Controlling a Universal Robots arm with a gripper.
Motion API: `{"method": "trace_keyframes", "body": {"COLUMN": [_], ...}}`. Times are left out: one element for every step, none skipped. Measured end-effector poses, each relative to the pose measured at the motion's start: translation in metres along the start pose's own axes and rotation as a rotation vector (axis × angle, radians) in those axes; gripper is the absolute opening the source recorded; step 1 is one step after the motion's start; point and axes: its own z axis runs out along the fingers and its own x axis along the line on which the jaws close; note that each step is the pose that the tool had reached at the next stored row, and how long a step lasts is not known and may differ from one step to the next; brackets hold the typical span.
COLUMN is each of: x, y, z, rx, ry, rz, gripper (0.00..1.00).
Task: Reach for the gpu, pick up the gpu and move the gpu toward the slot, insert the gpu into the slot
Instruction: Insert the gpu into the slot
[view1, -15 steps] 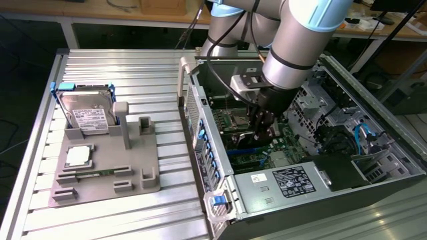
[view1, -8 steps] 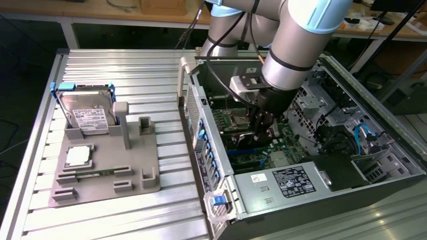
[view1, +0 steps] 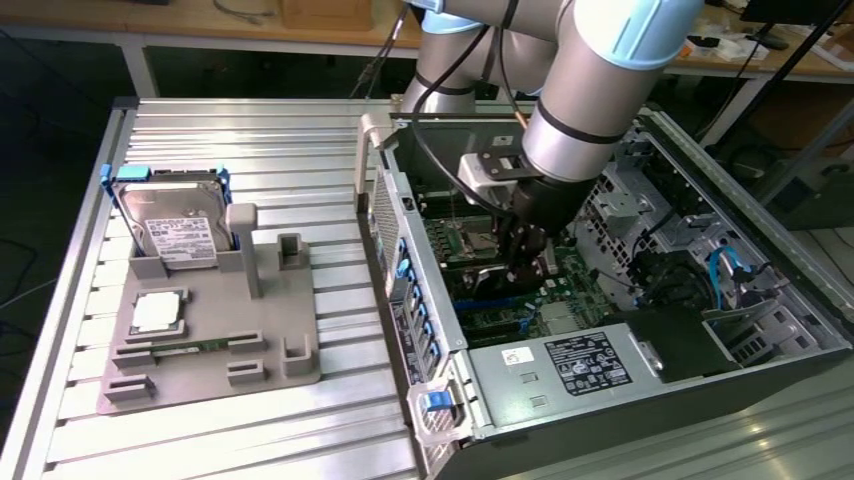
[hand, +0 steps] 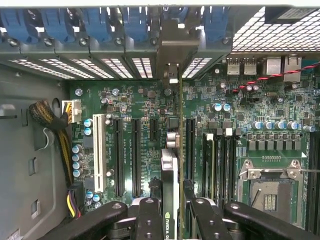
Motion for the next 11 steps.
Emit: {"method": "trace_keyframes", "body": {"x": [0.0,0.0,0.0,0.0,0.0,0.0,0.0,0.0,0.0,0.0,0.0], "y": [0.0001,0.0002,0.0004,0.0006,0.0009,0.0014,0.0015,0.0015,0.0016,0.0016,0.0017], "z": [0.0002,0.0004,0.0005,0.0007,0.001,0.0013,0.0014,0.0015,0.0017,0.0019,0.002], "rx": [0.0,0.0,0.0,0.0,0.0,0.0001,0.0,-0.0001,-0.0004,-0.0008,-0.0014], "ry": [0.0,-0.0001,0.0,0.0,0.0,0.0,0.0,0.0001,0.0,0.0,0.0], "rz": [0.0,0.0,0.0,0.0,0.0,0.0,0.0,0.0,0.0,0.0,0.0], "gripper": [0.27,0.27,0.27,0.27,0.27,0.27,0.27,0.27,0.27,0.27,0.27]}}
